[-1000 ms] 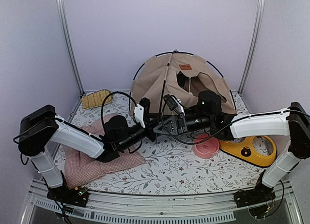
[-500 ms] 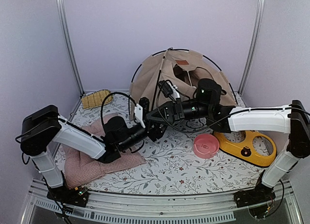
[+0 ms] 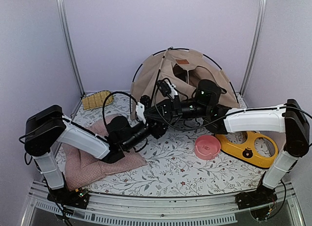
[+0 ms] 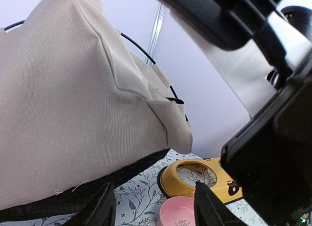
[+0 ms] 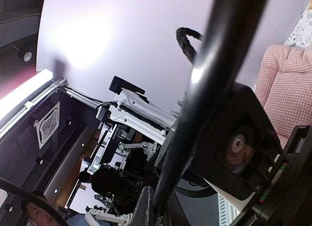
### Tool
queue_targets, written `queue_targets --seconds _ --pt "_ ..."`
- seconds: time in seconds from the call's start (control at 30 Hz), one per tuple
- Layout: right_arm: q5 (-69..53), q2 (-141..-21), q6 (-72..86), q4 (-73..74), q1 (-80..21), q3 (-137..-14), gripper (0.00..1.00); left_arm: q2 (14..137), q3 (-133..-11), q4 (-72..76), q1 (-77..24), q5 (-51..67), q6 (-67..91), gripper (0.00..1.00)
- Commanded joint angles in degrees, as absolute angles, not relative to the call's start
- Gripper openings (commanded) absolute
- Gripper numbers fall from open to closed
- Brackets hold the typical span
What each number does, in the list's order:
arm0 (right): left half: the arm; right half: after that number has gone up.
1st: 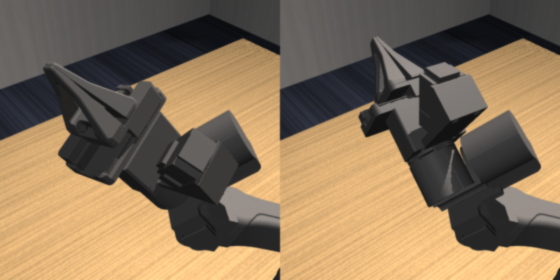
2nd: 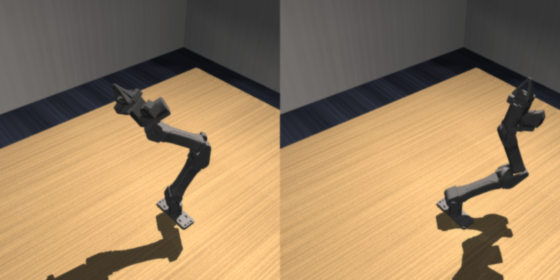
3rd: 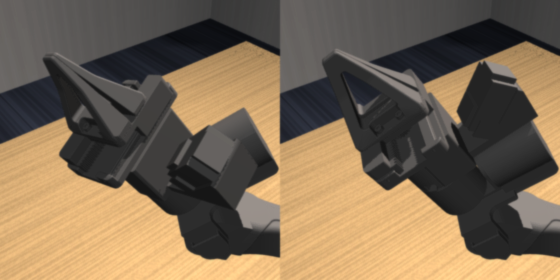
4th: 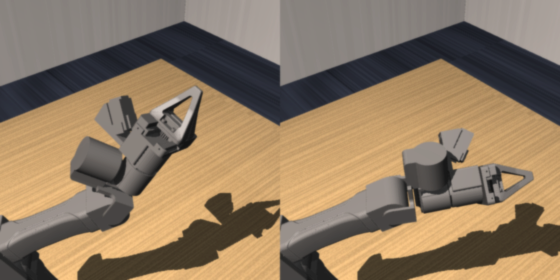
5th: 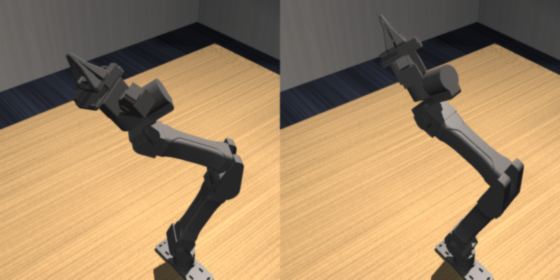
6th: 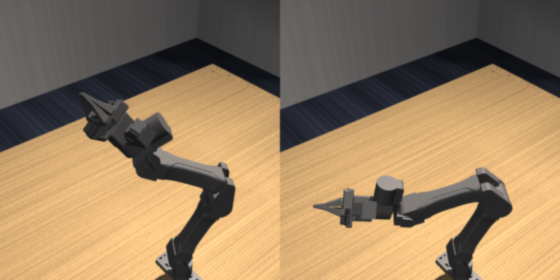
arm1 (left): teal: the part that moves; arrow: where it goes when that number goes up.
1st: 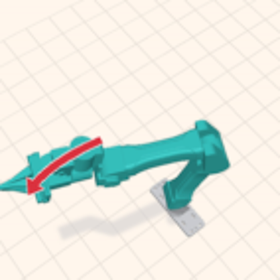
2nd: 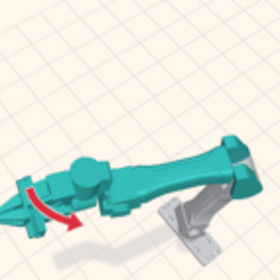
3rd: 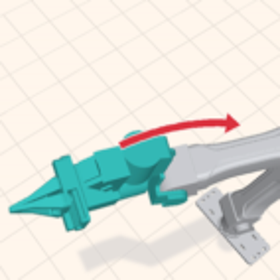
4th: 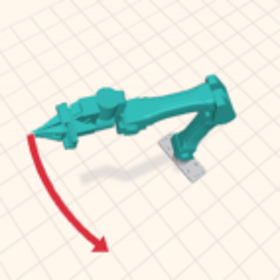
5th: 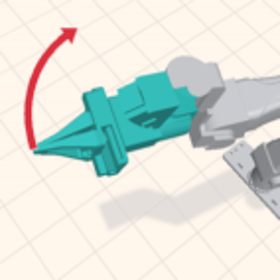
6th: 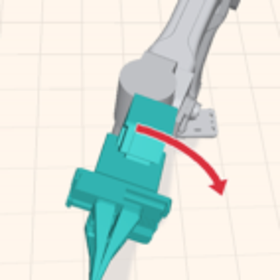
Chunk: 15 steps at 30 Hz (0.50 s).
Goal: Set up the pet tent
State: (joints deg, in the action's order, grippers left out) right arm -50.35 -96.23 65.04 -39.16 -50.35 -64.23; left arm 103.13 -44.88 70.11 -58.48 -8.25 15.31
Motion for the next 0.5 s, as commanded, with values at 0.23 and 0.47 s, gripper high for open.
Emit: queue_targets --seconds 0.23,0.47 --pt "-48.88 -98.36 77.59 -50.97 -49.39 -66.12 0.0 104.63 -43.31 77.12 -57.75 -11.6 16.41 0.55" --pt "-48.3 -98.88 80.52 -51.26 -49.08 -67.26 0.0 106.17 -43.29 81.5 -57.78 -11.84 16.11 0.55"
